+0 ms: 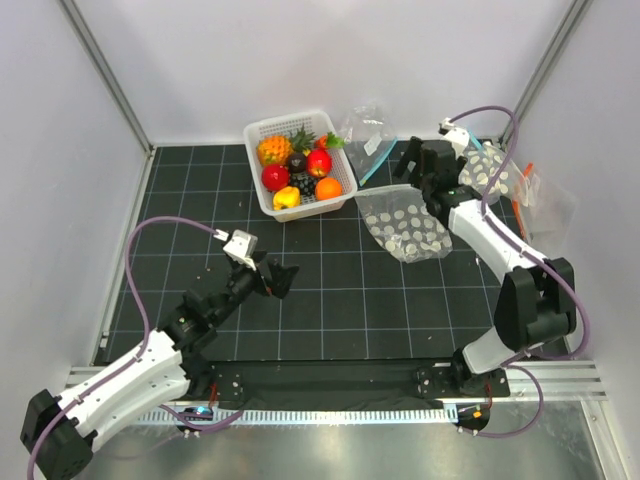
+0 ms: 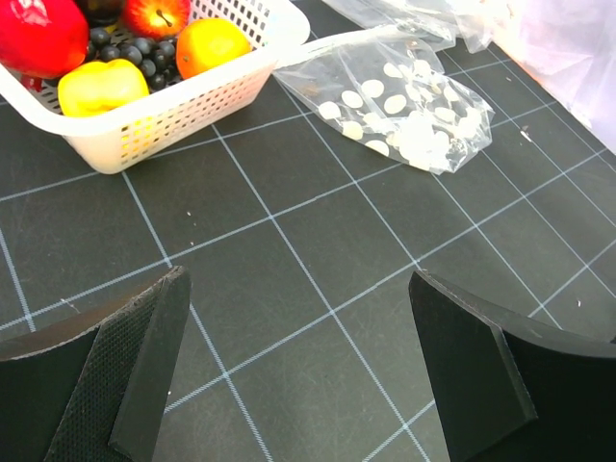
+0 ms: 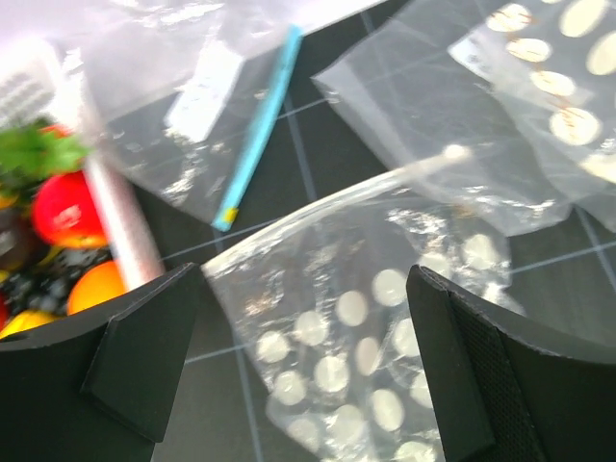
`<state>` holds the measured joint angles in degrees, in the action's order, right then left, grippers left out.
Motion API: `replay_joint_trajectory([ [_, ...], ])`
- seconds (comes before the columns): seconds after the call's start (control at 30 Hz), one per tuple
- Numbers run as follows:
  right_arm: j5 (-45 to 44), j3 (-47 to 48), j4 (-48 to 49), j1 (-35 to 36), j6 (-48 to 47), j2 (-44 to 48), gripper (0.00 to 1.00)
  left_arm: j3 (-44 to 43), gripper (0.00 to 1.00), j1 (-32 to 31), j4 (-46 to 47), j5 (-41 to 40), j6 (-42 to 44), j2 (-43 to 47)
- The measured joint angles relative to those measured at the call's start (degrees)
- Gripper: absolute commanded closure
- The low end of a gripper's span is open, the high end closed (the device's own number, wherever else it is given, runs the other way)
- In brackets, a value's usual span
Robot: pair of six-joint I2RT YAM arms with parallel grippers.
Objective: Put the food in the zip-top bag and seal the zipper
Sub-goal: Pick up the zipper food storage bag at the corner of the board.
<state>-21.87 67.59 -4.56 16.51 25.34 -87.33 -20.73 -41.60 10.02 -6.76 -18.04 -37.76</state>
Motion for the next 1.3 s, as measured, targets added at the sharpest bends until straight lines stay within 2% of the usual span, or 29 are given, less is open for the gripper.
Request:
replay_joint_trajectory([
  [0.2, 1.7, 5.33, -3.76, -5.86, -0.5, -6.93, 0.05, 0.0, 0.0, 0.0, -0.02, 0.66, -0.63, 0.44],
  [0.37, -0.31, 11.28, -6.12, -5.77, -3.19, -15.3, 0.1, 0.0, 0.0, 0.0, -0.07, 0.63, -1.27, 0.59],
  [0.57, -4.98, 12.57, -6.78, -5.6, -8.76, -21.81, 0.15, 0.0, 0.0, 0.0, -0.07, 0.72, -1.44, -0.52],
  [0.77, -8.83, 16.76, -6.14, -5.62, -15.61, -27.32, 0.15, 0.0, 0.0, 0.0, -0.04, 1.07, -1.49, -1.95],
  [1.13, -11.65, 32.41, -10.34, -6.27, -24.85, -39.71, 0.14, -0.13, 0.0, 0.0, 0.0, 1.95, -1.46, -3.89],
  [1.23, -12.17, 33.4, -12.41, -6.71, -25.44, -41.18, 0.26, -0.13, 0.0, 0.0, 0.0, 1.97, -1.46, -4.24],
  [1.27, -12.59, 34.56, -13.77, -6.91, -25.42, -41.99, 0.42, -0.13, 0.0, 0.0, 0.0, 1.97, -1.46, -4.24],
  [1.3, -12.87, 35.8, -14.82, -7.1, -25.38, -42.8, 0.51, -0.15, 0.0, 0.0, 0.0, 1.97, -1.46, -4.24],
])
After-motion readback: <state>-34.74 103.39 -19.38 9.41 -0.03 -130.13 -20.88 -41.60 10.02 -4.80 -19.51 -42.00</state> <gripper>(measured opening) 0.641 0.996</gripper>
